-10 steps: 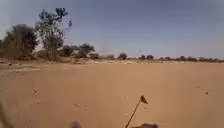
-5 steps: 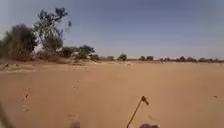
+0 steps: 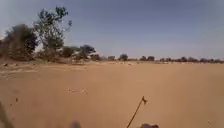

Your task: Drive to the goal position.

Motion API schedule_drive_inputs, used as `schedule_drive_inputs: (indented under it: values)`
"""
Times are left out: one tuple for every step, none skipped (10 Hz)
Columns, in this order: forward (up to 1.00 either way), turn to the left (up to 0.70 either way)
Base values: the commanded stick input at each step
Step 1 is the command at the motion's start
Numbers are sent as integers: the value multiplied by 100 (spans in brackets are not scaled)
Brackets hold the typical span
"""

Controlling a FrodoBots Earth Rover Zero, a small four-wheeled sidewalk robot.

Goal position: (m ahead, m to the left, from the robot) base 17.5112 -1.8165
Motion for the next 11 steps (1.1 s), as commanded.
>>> schedule_drive_inputs:
  values:
    - [50, 0]
    - [50, 0]
    - [50, 0]
    - [50, 0]
    - [50, 0]
    - [50, 0]
    - [50, 0]
    - [50, 0]
    - [50, 0]
    - [50, 0]
    - [50, 0]
